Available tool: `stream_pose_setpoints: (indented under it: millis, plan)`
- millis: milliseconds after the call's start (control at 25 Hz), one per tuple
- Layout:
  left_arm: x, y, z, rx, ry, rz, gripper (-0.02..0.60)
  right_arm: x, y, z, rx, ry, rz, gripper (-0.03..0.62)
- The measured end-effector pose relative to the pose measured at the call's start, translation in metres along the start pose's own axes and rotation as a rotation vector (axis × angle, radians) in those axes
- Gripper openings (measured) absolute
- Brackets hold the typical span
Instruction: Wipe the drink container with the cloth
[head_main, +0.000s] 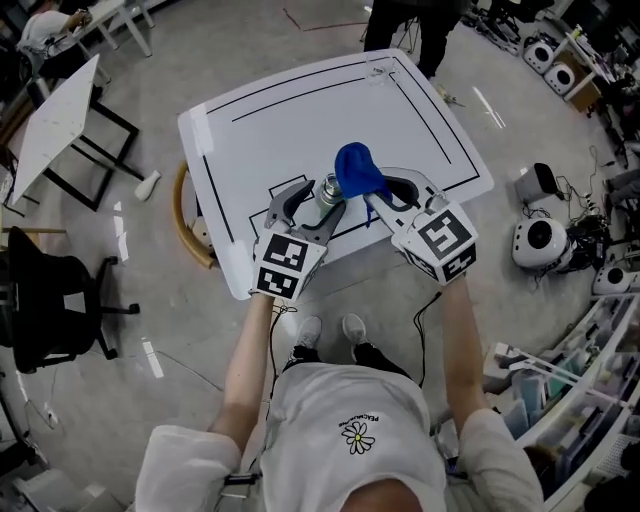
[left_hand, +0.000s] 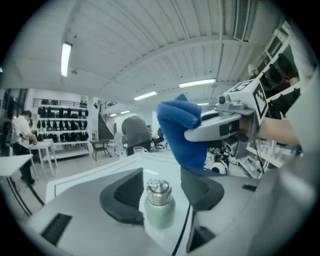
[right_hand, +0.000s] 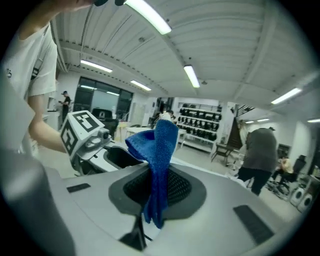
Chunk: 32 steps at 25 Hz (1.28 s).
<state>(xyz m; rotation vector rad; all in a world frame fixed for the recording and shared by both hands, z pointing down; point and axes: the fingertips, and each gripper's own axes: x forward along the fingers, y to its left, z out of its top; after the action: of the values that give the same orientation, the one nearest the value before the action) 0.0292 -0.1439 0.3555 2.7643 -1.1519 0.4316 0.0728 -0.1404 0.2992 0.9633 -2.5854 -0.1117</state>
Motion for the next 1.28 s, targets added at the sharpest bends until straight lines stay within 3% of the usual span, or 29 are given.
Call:
stream_pose_setpoints:
  millis: [120, 200, 360, 600, 1080, 1280]
  plan:
    - [-0.028, 0.001, 0.033, 0.049, -0.078, 0.098, 0.118, -0.032, -0.007, 0.009, 0.09, -0.111, -0.223, 0.043]
    - [-0.044, 0.0, 0.045, 0.043, -0.122, 0.17, 0.02, -0.053, -0.001, 0.006, 0.152, -0.171, -0.334, 0.043]
    - [-0.067, -0.002, 0.045, -0.007, -0.175, 0.253, -0.002, -0.08, 0.024, -0.008, 0.235, -0.248, -0.463, 0.043]
    - [-0.093, -0.006, 0.04, -0.032, -0.272, 0.282, -0.002, -0.089, 0.05, -0.034, 0.316, -0.241, -0.558, 0.043]
    - [-0.106, 0.012, 0.022, -0.095, -0.254, 0.29, -0.002, -0.09, 0.059, -0.036, 0.368, -0.277, -0.626, 0.043]
    - [-0.109, 0.017, 0.024, -0.081, -0.265, 0.296, -0.002, -0.092, 0.059, -0.036, 0.362, -0.285, -0.644, 0.043]
